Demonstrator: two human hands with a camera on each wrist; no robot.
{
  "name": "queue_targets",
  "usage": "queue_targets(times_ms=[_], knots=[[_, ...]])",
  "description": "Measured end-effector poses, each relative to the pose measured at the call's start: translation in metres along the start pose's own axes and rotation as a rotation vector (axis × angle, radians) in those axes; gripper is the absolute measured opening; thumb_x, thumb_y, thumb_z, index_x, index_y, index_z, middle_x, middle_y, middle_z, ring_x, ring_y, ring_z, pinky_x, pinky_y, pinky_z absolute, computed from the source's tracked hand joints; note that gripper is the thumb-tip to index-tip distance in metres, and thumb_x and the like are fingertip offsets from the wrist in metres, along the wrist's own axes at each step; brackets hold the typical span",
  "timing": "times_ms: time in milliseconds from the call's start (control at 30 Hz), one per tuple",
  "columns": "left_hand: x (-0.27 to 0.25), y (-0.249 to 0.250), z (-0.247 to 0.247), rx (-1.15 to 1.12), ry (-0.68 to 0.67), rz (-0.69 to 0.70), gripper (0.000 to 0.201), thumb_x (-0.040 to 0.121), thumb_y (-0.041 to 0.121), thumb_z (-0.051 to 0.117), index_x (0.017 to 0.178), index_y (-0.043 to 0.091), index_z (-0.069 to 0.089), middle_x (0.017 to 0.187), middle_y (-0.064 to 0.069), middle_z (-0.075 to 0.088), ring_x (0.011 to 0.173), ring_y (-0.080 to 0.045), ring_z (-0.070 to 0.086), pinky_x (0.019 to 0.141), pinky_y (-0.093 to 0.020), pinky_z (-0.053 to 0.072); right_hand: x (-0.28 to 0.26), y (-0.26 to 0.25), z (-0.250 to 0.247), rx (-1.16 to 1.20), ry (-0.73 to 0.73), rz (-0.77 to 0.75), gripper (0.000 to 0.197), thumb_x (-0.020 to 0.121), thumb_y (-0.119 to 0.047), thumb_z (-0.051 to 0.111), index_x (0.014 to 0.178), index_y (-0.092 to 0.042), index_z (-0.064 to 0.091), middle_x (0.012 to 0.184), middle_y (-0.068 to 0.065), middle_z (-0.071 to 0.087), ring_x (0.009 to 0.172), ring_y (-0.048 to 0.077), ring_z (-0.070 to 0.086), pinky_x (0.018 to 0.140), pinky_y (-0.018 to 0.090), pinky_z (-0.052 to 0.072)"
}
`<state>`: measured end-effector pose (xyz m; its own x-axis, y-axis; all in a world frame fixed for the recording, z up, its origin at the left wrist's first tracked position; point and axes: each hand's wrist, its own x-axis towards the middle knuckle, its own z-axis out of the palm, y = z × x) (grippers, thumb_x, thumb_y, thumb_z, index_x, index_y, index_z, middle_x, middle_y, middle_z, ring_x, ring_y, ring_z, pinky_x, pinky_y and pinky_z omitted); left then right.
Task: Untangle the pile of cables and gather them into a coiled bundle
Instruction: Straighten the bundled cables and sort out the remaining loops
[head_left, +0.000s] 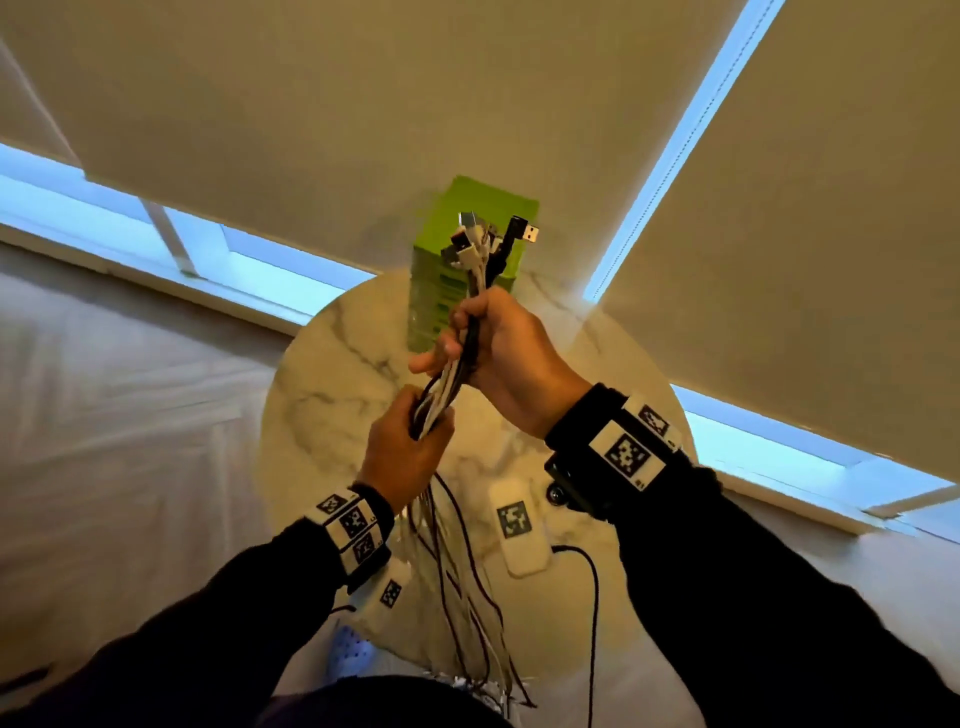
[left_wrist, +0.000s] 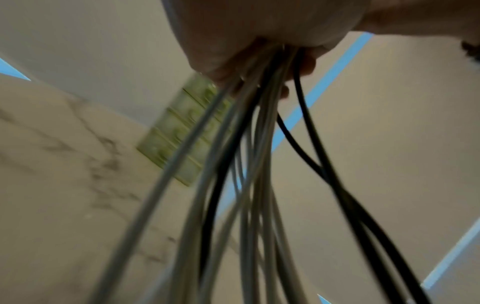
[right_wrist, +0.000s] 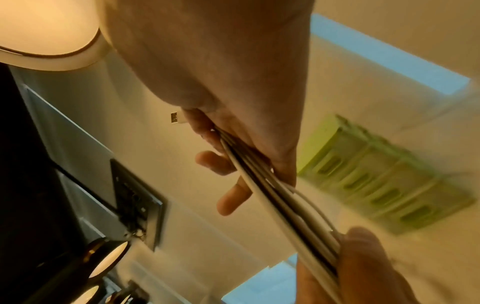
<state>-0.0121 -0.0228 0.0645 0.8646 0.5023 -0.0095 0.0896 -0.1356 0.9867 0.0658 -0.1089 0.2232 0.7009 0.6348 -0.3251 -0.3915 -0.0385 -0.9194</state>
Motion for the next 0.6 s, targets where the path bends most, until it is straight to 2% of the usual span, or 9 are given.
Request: queue_targets(times_ms=[33,100,200,300,367,433,500,533,600], knots=[[0.001,-0.006,-0.012,0.036,0.084,0.003,0.028,0.09,0.042,0.065,0.085,0.019,0.049,0.063,-0.01,0.052,0.055,-0.02,0.049,0.054,-0.042,0.045,0.007,0.003,0.014,0.009,-0.022,-0.016,0.024,0.093,-0.025,0.036,0.071,-0.015,0.038,0.059,0.002,0.036,0.063,0.026,0.057,0.084,0.044,0.04],[0.004,-0.012,-0.037,0.016,0.091,-0.051,0.031,0.093,0.04,0.067,0.086,0.016,0.049,0.061,-0.009,0.052,0.054,-0.019,0.05,0.053,-0.039,0.044,0.02,0.008,0.048,0.056,-0.091,-0.054,0.016,0.08,-0.028,0.042,0.07,-0.018,0.035,0.061,0.002,0.025,0.054,0.019,0.037,0.072,0.039,0.039],[-0.001,-0.015,-0.07,-0.195,-0.135,-0.187,0.019,0.096,0.018,0.066,0.087,0.011,0.051,0.06,-0.002,0.055,0.054,-0.016,0.056,0.056,-0.029,0.047,0.032,0.007,0.09,0.169,-0.182,-0.091,0.015,0.076,-0.026,0.043,0.072,-0.021,0.029,0.071,0.005,0.011,0.063,0.02,0.014,0.06,0.033,0.026],[-0.016,-0.028,-0.116,-0.45,-0.255,-0.351,0.025,0.087,0.021,0.075,0.089,0.009,0.054,0.063,-0.002,0.053,0.056,-0.013,0.058,0.059,-0.023,0.051,0.044,-0.003,0.12,0.266,-0.269,-0.118,0.018,0.088,-0.021,0.037,0.072,-0.02,0.03,0.072,0.004,0.011,0.066,0.021,0.011,0.06,0.033,0.024],[-0.019,-0.039,-0.161,-0.428,-0.171,-0.395,0.044,0.074,0.034,0.087,0.092,0.007,0.057,0.062,-0.002,0.054,0.057,-0.017,0.06,0.068,-0.035,0.059,0.051,-0.006,0.136,0.296,-0.334,-0.129,0.02,0.092,-0.02,0.032,0.072,-0.02,0.031,0.069,0.002,0.014,0.06,0.018,0.015,0.062,0.034,0.027],[-0.014,-0.047,-0.213,-0.099,0.076,-0.335,0.043,0.073,0.034,0.087,0.092,0.009,0.058,0.067,-0.003,0.058,0.062,-0.02,0.062,0.08,-0.05,0.061,0.053,-0.003,0.151,0.272,-0.39,-0.123,0.019,0.091,-0.02,0.032,0.072,-0.02,0.031,0.067,0.001,0.017,0.057,0.017,0.019,0.063,0.034,0.03],[-0.007,-0.051,-0.262,0.226,0.288,-0.239,0.027,0.083,0.02,0.081,0.09,0.015,0.056,0.076,-0.008,0.064,0.066,-0.024,0.062,0.076,-0.052,0.06,0.05,0.007,0.163,0.219,-0.425,-0.098,0.018,0.091,-0.019,0.034,0.073,-0.02,0.031,0.068,0.002,0.016,0.06,0.019,0.017,0.064,0.035,0.031],[-0.002,-0.051,-0.281,0.352,0.347,-0.168,0.024,0.087,0.017,0.078,0.088,0.021,0.055,0.079,-0.009,0.067,0.068,-0.028,0.062,0.073,-0.051,0.057,0.049,0.012,0.167,0.201,-0.439,-0.091,0.018,0.09,-0.019,0.035,0.072,-0.019,0.031,0.068,0.002,0.015,0.062,0.019,0.015,0.064,0.035,0.031],[0.004,-0.056,-0.307,0.507,0.406,-0.06,0.021,0.092,0.024,0.071,0.088,0.025,0.05,0.08,-0.009,0.07,0.071,-0.032,0.065,0.067,-0.044,0.054,0.046,0.018,0.179,0.165,-0.48,-0.083,0.017,0.085,-0.02,0.038,0.073,-0.019,0.027,0.067,0.001,0.016,0.061,0.019,0.014,0.062,0.034,0.029]])
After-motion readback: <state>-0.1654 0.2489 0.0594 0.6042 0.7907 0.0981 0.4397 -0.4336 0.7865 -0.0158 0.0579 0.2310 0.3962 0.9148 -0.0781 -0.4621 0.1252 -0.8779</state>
